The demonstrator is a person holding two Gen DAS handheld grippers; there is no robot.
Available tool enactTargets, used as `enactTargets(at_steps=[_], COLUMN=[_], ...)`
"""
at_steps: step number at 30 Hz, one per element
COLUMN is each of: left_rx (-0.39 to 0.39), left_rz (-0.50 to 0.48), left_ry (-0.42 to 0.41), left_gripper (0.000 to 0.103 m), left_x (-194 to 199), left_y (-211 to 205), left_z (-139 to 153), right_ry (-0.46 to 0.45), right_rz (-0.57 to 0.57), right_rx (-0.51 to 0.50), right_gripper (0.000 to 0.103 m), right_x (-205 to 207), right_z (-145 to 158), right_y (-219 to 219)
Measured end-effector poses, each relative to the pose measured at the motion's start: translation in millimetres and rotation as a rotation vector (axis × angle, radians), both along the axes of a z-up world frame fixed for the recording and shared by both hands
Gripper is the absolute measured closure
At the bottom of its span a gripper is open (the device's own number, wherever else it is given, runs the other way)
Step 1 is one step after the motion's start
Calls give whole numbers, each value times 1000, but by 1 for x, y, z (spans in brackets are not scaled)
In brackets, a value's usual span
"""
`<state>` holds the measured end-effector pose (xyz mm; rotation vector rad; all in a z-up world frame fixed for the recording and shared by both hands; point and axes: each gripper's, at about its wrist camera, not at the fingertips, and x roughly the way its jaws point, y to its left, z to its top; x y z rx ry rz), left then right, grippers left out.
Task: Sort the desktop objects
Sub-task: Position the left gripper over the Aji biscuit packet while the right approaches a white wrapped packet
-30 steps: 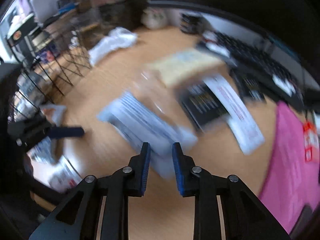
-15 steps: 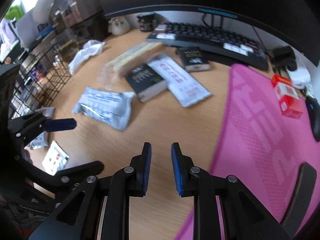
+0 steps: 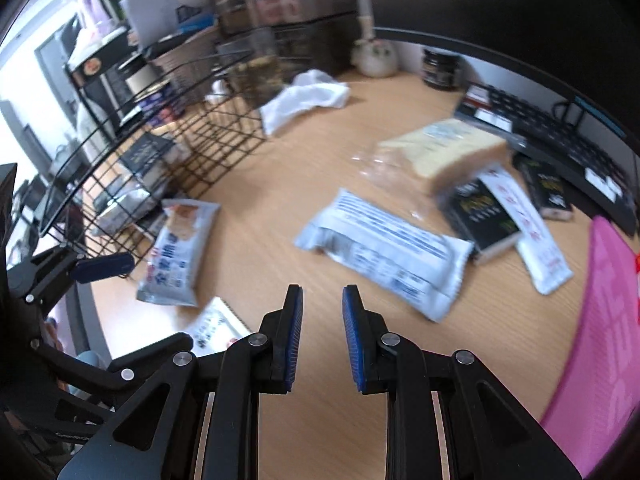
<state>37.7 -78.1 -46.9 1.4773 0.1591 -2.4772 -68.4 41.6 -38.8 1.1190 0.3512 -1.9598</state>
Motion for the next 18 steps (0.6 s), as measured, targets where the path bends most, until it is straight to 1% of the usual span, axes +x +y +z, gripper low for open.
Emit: enactTargets(at_steps=[5, 7, 9, 10, 12, 14, 18], left_rx=[-2, 22, 30, 47, 77, 82, 85], left_rz=[40, 51, 37, 26, 18, -1, -73], left_ry=[-28, -38, -63, -72, -56, -57, -57], left_gripper=[14, 14, 14, 13, 13, 13, 13], left_x=[-9, -15, -22, -27, -32, -38, -54], left_y=[-12, -17, -16, -16, -16, -11, 5], left_z=[-12, -18, -27, -32, -34, -34, -33], right_ry=[12, 16, 15, 14, 10, 3, -6], right_rz=[30, 21, 11, 4, -10, -30, -64], right_rx=[-11, -11, -9, -6, 0, 7, 17], right_gripper=[81, 81, 81, 81, 81, 81, 81], right_x=[5, 3, -2, -5, -10, -16, -26], right_z=[5, 7, 8, 7, 6, 3, -1], right_y=[-14, -15, -13, -11, -8, -3, 7])
